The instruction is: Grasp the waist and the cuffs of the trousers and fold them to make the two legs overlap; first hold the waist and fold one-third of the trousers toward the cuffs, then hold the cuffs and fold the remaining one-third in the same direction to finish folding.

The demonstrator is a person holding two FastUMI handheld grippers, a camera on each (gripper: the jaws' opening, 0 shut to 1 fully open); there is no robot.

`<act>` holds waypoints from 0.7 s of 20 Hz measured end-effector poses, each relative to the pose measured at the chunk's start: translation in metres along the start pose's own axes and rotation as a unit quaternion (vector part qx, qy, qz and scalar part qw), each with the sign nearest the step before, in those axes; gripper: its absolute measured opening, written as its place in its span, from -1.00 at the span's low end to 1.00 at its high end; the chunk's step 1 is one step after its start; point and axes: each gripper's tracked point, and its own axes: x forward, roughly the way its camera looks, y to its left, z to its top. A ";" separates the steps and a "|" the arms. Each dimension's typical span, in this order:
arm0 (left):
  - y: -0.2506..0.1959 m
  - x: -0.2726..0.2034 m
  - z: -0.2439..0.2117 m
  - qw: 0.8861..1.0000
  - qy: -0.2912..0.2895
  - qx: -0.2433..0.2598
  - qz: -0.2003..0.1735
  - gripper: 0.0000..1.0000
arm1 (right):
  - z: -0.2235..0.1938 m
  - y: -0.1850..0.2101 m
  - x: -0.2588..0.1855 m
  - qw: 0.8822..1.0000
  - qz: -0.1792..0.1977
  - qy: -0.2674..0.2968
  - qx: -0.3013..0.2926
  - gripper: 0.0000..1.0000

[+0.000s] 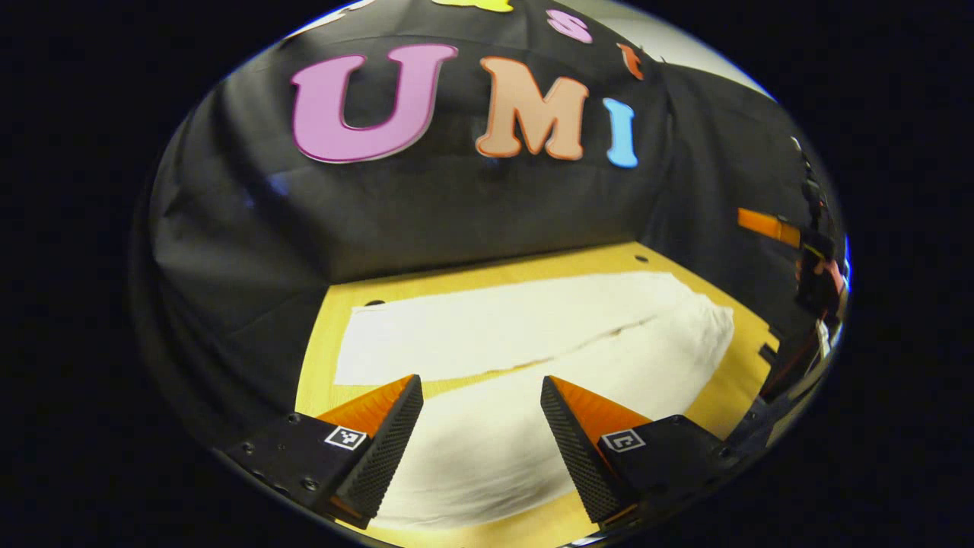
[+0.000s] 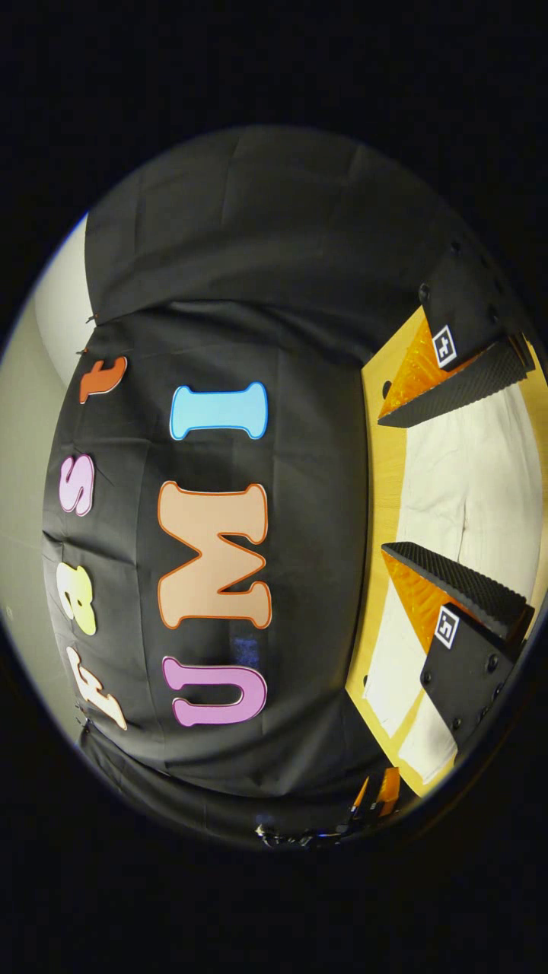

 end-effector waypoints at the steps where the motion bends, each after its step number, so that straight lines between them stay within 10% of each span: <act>1: -0.002 -0.001 -0.009 0.999 0.023 0.023 -0.018 0.91 | -0.002 0.000 0.000 1.000 -0.001 0.004 -0.003 0.94; 7: -0.019 -0.006 -0.092 0.963 0.174 0.159 -0.130 0.89 | -0.016 -0.002 -0.011 1.000 -0.004 0.018 -0.022 0.94; 14: -0.010 -0.031 -0.193 0.865 0.308 0.327 -0.226 0.77 | -0.032 -0.007 -0.023 0.998 -0.011 0.041 -0.038 0.94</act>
